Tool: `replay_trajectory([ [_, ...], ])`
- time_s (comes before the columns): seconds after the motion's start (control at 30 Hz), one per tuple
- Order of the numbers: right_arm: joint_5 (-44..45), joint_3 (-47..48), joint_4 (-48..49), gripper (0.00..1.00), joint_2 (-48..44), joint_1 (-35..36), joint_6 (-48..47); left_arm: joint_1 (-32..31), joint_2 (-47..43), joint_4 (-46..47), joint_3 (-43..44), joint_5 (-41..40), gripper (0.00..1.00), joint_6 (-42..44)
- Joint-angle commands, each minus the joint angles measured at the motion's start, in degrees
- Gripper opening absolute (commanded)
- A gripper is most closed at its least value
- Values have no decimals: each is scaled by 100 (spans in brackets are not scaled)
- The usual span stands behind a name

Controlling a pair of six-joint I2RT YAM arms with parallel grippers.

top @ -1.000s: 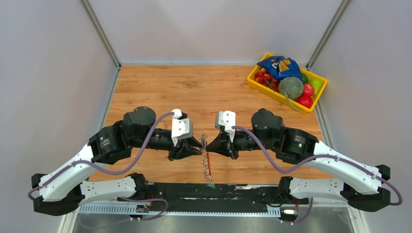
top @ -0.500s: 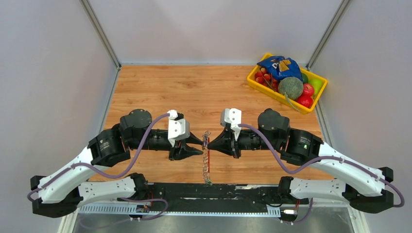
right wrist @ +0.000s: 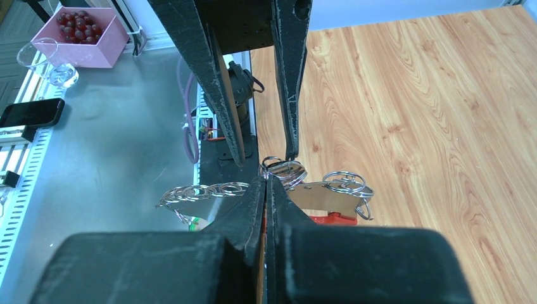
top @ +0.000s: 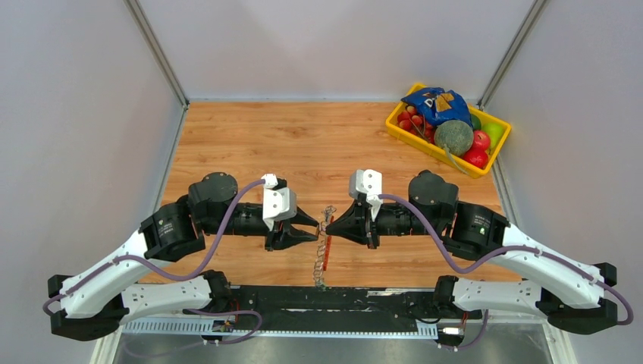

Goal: Put the keys on the keyring

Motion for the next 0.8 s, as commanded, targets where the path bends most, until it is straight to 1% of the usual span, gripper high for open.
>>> replay_trajectory([
  [0.0, -103, 79, 456, 0, -136, 32, 129, -4, -50, 330, -25, 74, 41, 122],
  [0.2, -156, 82, 482, 0, -122, 21, 129, -3, -48, 475, -75, 134, 40, 128],
  [0.27, -163, 86, 497, 0, -128, 28, 136, -3, -57, 488, -96, 173, 38, 135],
  [0.33, -169, 96, 496, 0, -130, 27, 145, -6, -77, 492, -131, 203, 33, 144],
  [0.43, -166, 109, 501, 0, -139, 28, 151, -3, -103, 540, -182, 268, 23, 169],
  [0.53, -164, 103, 520, 0, -156, 28, 154, -8, -114, 534, -196, 299, 17, 190],
  [0.7, -158, 88, 563, 0, -161, 23, 169, -3, -122, 541, -198, 394, 3, 213],
  [0.77, -133, 83, 601, 0, -174, 26, 167, -6, -126, 536, -205, 411, 1, 210],
])
